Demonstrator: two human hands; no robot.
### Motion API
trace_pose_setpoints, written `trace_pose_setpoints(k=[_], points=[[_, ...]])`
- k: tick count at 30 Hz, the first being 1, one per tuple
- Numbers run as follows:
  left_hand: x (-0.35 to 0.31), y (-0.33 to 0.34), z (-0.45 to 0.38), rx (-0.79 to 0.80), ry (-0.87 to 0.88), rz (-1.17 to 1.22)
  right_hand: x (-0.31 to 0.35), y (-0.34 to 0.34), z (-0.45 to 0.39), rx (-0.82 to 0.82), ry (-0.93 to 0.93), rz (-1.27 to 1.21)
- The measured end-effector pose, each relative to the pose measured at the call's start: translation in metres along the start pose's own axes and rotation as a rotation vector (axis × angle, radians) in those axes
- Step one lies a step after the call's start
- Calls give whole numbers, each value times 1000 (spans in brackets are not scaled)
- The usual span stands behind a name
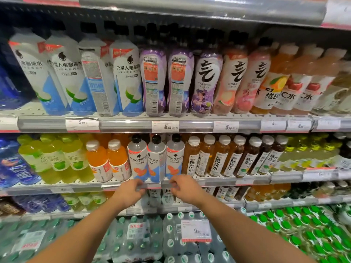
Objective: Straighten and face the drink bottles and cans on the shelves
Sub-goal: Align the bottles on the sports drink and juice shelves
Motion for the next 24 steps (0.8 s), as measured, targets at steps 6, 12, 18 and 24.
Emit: trace_pose_setpoints(k=[6, 12, 18, 24], points=[[-30, -5, 15, -35, 114, -158, -29, -49, 24, -293, 75, -73], [-123, -40, 31, -291, 392, -94, -34, -147, 27, -784, -48, 29], [-177, -79, 24, -565, 335, 92, -17, -158, -13, -456, 6, 148], [-190, -82, -3, -551, 153, 2, -17, -148, -40, -251, 25, 248]])
Point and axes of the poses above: each hand's wrist, its own z-axis away from the middle knuckle, its own y-axis out of the palm, x = y × z, the point moved 7 cm from there along -z, towards the middle knuckle, and after that the axes turned 15 degrees about -x, right-handed, at the moved point
